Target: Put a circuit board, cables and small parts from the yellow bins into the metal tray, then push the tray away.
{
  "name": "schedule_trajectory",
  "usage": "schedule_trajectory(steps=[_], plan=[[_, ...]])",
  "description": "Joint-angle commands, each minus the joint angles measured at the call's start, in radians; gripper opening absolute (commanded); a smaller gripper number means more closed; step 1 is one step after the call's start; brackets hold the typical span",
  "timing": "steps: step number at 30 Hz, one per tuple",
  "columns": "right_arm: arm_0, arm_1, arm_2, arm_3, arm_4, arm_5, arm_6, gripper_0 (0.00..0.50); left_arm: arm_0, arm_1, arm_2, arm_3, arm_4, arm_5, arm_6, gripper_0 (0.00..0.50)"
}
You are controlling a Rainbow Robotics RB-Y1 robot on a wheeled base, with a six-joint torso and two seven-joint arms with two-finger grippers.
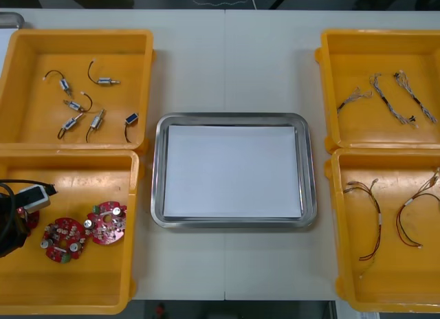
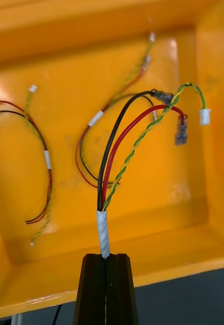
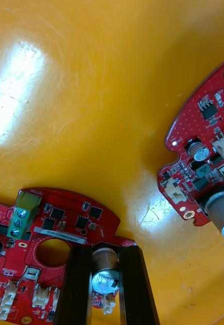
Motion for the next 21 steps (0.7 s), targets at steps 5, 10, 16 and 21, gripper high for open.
schedule_trajectory(steps=[5, 10, 16, 21], plan=[[-0.080, -0.120, 0.043, -0.043, -0.161, 0.007, 0.054, 0.000, -0.003, 0.006, 0.008, -0.010, -0.003, -0.002, -0.053, 0.000], [-0.117, -0.186, 0.057, -0.043, -0.248, 0.007, 0.071, 0.000, -0.003, 0.007, 0.089, -0.041, 0.040, 0.096, -0.053, 0.000], [-0.173, -0.244, 0.114, -0.046, -0.282, 0.007, 0.091, 0.000, -0.003, 0.004, 0.175, -0.090, 0.058, 0.206, -0.047, 0.000], [-0.229, -0.283, 0.173, -0.048, -0.284, 0.007, 0.112, 0.000, -0.003, -0.020, 0.249, -0.143, 0.060, 0.302, -0.033, 0.000]])
